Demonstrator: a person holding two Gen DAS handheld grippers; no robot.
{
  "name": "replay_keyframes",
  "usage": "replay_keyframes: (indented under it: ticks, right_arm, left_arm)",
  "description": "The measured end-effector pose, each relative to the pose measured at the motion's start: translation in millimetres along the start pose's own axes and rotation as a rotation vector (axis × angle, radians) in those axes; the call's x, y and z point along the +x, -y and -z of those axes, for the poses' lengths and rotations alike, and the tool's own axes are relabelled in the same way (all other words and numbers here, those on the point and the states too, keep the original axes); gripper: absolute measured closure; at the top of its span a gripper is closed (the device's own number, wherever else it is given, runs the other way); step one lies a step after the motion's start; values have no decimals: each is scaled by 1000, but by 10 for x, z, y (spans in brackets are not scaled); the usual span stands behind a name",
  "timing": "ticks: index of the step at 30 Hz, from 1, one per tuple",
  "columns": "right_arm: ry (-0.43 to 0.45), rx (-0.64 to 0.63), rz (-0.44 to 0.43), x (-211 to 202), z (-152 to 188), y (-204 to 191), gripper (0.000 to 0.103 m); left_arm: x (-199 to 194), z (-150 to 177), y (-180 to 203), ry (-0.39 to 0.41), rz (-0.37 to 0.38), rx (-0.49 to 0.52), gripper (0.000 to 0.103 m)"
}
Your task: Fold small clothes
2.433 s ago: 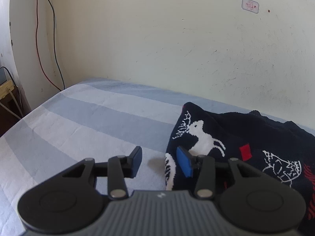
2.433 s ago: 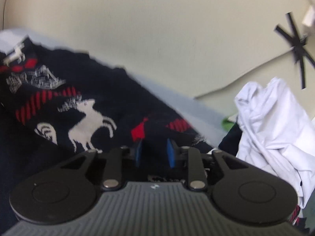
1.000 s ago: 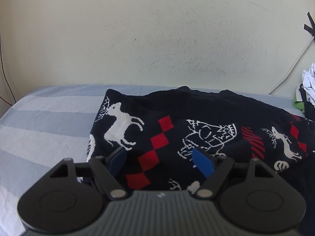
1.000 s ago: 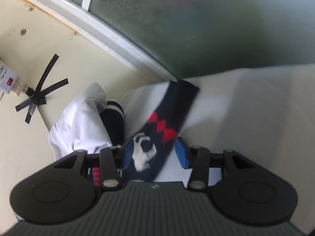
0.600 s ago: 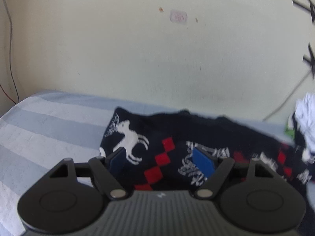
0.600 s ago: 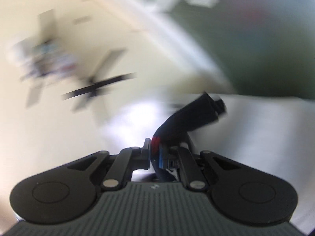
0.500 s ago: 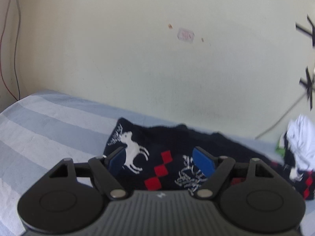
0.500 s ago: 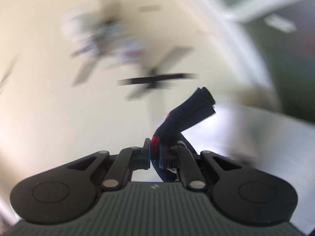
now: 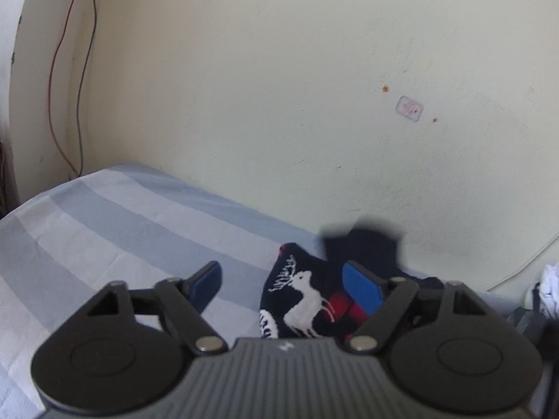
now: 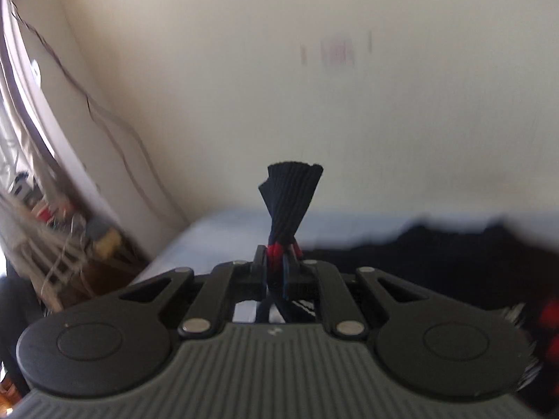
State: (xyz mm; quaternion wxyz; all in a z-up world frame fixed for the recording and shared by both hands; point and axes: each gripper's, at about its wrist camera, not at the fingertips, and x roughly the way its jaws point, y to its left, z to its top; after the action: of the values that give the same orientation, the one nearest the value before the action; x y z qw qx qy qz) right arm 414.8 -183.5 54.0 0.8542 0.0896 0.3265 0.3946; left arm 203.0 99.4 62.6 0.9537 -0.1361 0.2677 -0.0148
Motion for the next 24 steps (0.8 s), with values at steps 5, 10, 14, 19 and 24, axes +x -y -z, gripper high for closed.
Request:
replay_keyframes:
  ticks: [5,10,14,19,24]
  right_arm:
    - [-194,189,-87,77,461,388,87]
    - [69,115,27,-1078,219,679,77]
    - [94,202,203,-1547,379,1281,61]
    - [110,488,210,-1453,638,2093,103]
    - [117,282,299,-1746,540,1415,77]
  left_arm:
    - [57,54,81,-19,-9,48,24]
    - [177,153,179,-61,-8,81,45]
    - [426,291,264,-143,-79,146,59]
    - [527,320,47,-155,-125,65,26]
    - [255,234,-124,-98,-100,-8,27]
